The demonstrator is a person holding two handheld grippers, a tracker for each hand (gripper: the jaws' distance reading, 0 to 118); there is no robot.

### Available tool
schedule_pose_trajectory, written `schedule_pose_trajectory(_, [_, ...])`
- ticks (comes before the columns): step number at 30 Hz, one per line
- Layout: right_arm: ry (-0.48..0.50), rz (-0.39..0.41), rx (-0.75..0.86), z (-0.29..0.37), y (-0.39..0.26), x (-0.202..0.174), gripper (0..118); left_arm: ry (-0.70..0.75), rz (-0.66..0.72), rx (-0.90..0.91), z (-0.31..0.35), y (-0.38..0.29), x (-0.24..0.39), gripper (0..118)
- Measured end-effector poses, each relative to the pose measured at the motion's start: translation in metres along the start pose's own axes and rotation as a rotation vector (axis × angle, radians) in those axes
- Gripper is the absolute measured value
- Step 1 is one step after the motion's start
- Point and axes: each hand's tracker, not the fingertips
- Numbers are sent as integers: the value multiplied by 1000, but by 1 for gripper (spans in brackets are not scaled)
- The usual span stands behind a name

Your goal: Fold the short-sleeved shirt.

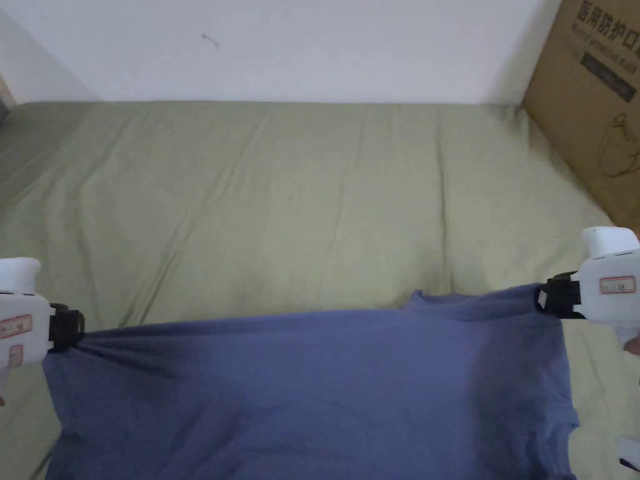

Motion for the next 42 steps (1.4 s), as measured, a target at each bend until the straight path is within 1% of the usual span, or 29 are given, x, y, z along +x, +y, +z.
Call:
schedule_pose_trajectory(4, [1, 24, -1, 52, -52, 3, 0, -53, 14, 23, 52, -45, -11, 1])
schedule_pose_trajectory(8, [3, 40, -64, 84, -124, 4, 0, -42, 17, -9, 81, -102, -17, 1])
schedule_pose_trajectory(11, [6, 5, -149, 91, -175, 2, 0, -33, 16, -69, 82, -144, -21, 1])
schedule_pose_trajectory(14, [-7, -15, -222, 86, -217, 3, 0, -35, 52, -119, 76, -177, -24, 1])
schedule_pose_trajectory(16, [-2, -39, -246, 81, -233, 2, 0, -15, 41, -144, 71, -190, -24, 1])
schedule_pose_trajectory(18, [-1, -45, -246, 80, -243, 1, 0, -16, 41, -144, 70, -196, -27, 5])
schedule_pose_trajectory(19, [-2, -46, -245, 78, -245, -1, 0, -18, 43, -144, 68, -196, -28, 16])
schedule_pose_trajectory(21, [-46, -25, -222, 79, -243, -6, 1, 23, 64, -153, 69, -194, -30, 56])
schedule_pose_trajectory(22, [-75, -8, -219, 81, -241, -10, 24, 20, 78, -146, 70, -193, -32, 80])
schedule_pose_trajectory(23, [-118, 14, -214, 83, -237, -14, 48, 5, 100, -129, 74, -192, -35, 92])
schedule_pose_trajectory(24, [-158, 50, -208, 86, -234, -18, 64, -2, 117, -112, 79, -189, -36, 97])
schedule_pose_trajectory(26, [-142, 106, -172, 95, -225, -25, 65, -23, 149, -55, 92, -183, -37, 97])
schedule_pose_trajectory(29, [-109, 95, -116, 103, -206, -39, 64, -45, 168, -18, 106, -173, -36, 96])
schedule_pose_trajectory(30, [-81, 87, -90, 104, -200, -46, 60, -67, 184, 2, 109, -172, -35, 89])
schedule_pose_trajectory(31, [-54, 81, -66, 103, -195, -50, 35, -99, 202, 18, 111, -170, -35, 59])
schedule_pose_trajectory(32, [-18, 87, -44, 101, -191, -59, 4, -120, 215, 29, 112, -170, -35, 23])
schedule_pose_trajectory(33, [-21, 91, -33, 94, -189, -70, 0, -136, 241, 34, 111, -171, -35, 0])
schedule_pose_trajectory(34, [-34, 88, -24, 89, -189, -81, 0, -130, 255, 27, 109, -173, -35, 0])
schedule_pose_trajectory(35, [-39, 102, -37, 81, -187, -92, 0, -109, 260, 49, 111, -178, -34, 0])
schedule_pose_trajectory(36, [-34, 142, -52, 75, -187, -104, 0, -95, 253, 61, 112, -181, -33, 0])
schedule_pose_trajectory(37, [-31, 157, -53, 70, -187, -116, 0, -94, 248, 60, 101, -187, -55, 0])
schedule_pose_trajectory(38, [-19, 161, -47, 66, -187, -124, 0, -90, 262, 66, 103, -191, -62, 0])
schedule_pose_trajectory(39, [15, 169, -51, 61, -185, -130, 0, -114, 305, 71, 104, -194, -69, 0])
schedule_pose_trajectory(40, [51, 169, -53, 58, -184, -138, 0, -142, 349, 76, 105, -197, -81, 6])
schedule_pose_trajectory(41, [82, 167, -56, 55, -182, -145, 0, -172, 414, 81, 115, -201, -76, 20])
schedule_pose_trajectory(42, [98, 171, -60, 51, -180, -151, 0, -205, 481, 81, 117, -206, -84, 42])
